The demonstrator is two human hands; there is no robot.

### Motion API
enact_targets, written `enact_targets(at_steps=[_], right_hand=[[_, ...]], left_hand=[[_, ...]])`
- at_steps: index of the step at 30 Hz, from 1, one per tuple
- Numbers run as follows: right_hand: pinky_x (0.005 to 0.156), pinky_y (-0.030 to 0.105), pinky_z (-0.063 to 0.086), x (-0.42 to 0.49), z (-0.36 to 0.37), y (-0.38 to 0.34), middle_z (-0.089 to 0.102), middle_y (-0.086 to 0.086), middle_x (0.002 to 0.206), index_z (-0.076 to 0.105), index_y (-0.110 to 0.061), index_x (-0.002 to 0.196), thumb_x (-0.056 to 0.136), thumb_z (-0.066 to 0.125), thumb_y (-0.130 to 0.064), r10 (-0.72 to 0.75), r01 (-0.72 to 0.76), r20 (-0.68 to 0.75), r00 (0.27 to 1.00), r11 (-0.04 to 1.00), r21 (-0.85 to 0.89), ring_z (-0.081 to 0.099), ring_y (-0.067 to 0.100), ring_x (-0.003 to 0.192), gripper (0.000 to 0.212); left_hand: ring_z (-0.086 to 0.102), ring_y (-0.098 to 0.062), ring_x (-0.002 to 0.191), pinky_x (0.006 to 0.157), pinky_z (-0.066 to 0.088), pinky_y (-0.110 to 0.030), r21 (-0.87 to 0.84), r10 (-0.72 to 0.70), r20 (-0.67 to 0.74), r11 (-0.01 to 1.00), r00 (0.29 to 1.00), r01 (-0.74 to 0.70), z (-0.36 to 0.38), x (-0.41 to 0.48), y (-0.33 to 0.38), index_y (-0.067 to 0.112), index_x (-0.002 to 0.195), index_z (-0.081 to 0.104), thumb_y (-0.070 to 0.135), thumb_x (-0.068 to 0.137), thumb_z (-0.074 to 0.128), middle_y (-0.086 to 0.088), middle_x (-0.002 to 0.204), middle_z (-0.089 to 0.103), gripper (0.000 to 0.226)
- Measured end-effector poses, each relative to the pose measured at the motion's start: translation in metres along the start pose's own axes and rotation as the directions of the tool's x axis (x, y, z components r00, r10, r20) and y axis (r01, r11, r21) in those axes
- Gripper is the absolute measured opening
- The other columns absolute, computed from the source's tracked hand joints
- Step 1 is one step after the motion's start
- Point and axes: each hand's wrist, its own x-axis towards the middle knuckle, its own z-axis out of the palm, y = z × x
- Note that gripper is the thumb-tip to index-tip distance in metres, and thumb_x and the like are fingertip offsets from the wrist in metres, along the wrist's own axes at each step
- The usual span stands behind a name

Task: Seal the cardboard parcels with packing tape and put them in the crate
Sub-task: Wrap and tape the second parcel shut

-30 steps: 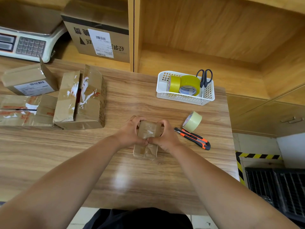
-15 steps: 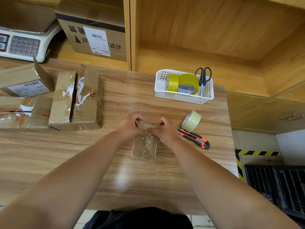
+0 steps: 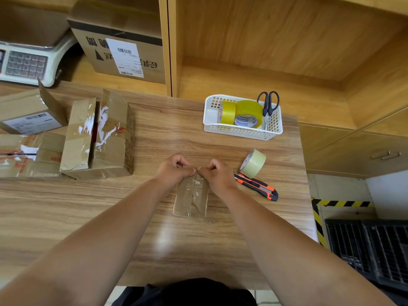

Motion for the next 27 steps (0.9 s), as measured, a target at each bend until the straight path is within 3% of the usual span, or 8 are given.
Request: enact_targets(at_steps=[5, 8, 12, 15, 19, 27], right_hand=[[0.065, 0.03, 0.037, -0.005, 0.006, 0.003, 0.06, -0.004, 0.086, 0.053, -0.021, 0.08, 0.088, 0.062, -0.039, -0.039, 0.043, 0.029, 0.999, 0.99, -0.137, 0.055, 0.017, 0.082, 0.022], [0.072, 0.031, 0.044, -0.008, 0.008, 0.004, 0.064, 0.002, 0.104, 0.06, -0.015, 0.102, 0.09, 0.06, -0.04, -0.087, 0.092, 0.032, 0.996, 0.976, -0.199, 0.059, 0.02, 0.096, 0.028], [0.079, 0.028, 0.041, -0.012, 0.003, 0.002, 0.059, 0.002, 0.116, 0.057, -0.017, 0.119, 0.087, 0.065, -0.037, -0.104, 0.126, 0.108, 0.989, 0.965, -0.229, 0.056, 0.02, 0.105, 0.039], [0.091, 0.03, 0.042, -0.018, -0.001, 0.004, 0.05, 0.002, 0.129, 0.045, -0.019, 0.134, 0.084, 0.067, -0.04, -0.087, 0.13, 0.195, 0.977, 0.966, -0.223, 0.051, 0.02, 0.115, 0.058], [0.105, 0.036, 0.037, -0.026, -0.004, 0.005, 0.031, 0.001, 0.149, 0.016, -0.025, 0.15, 0.08, 0.072, -0.042, -0.033, 0.093, 0.293, 0.956, 0.977, -0.194, 0.039, 0.02, 0.132, 0.091], [0.116, 0.036, 0.025, -0.044, -0.006, 0.015, 0.0, -0.006, 0.16, -0.025, -0.034, 0.145, 0.062, 0.087, -0.038, 0.008, 0.06, 0.424, 0.906, 0.988, -0.146, 0.014, 0.014, 0.145, 0.139]], left_hand=[[0.046, -0.005, 0.053, 0.052, 0.038, -0.019, -0.022, -0.017, -0.056, 1.0, 0.998, 0.015, 0.001, -0.002, -0.002, 0.015, 0.074, 0.058, 0.021, 0.076, 0.079, 0.006, 0.062, 0.052, 0.022], [0.048, -0.008, 0.058, 0.056, 0.041, -0.024, 0.011, -0.016, -0.078, 1.0, 0.997, 0.017, 0.003, 0.0, -0.002, 0.016, 0.073, 0.058, 0.022, 0.076, 0.078, 0.005, 0.064, 0.054, 0.022], [0.054, -0.013, 0.066, 0.066, 0.046, -0.032, 0.108, -0.002, -0.127, 0.994, 0.992, 0.016, 0.007, -0.002, -0.002, 0.017, 0.078, 0.06, 0.027, 0.077, 0.076, 0.002, 0.072, 0.06, 0.019], [0.054, -0.012, 0.067, 0.061, 0.043, -0.027, 0.157, 0.025, -0.138, 0.988, 0.99, -0.003, 0.008, -0.005, 0.0, 0.017, 0.077, 0.058, 0.028, 0.078, 0.074, 0.004, 0.072, 0.058, 0.019], [0.054, -0.011, 0.067, 0.058, 0.04, -0.026, 0.19, 0.039, -0.135, 0.982, 0.99, -0.012, 0.008, -0.008, 0.002, 0.019, 0.078, 0.058, 0.029, 0.08, 0.073, 0.005, 0.073, 0.058, 0.019], [0.053, -0.01, 0.072, 0.062, 0.043, -0.027, 0.218, 0.041, -0.15, 0.976, 0.988, -0.007, 0.009, -0.009, -0.002, 0.018, 0.088, 0.058, 0.034, 0.082, 0.071, 0.006, 0.08, 0.056, 0.022]])
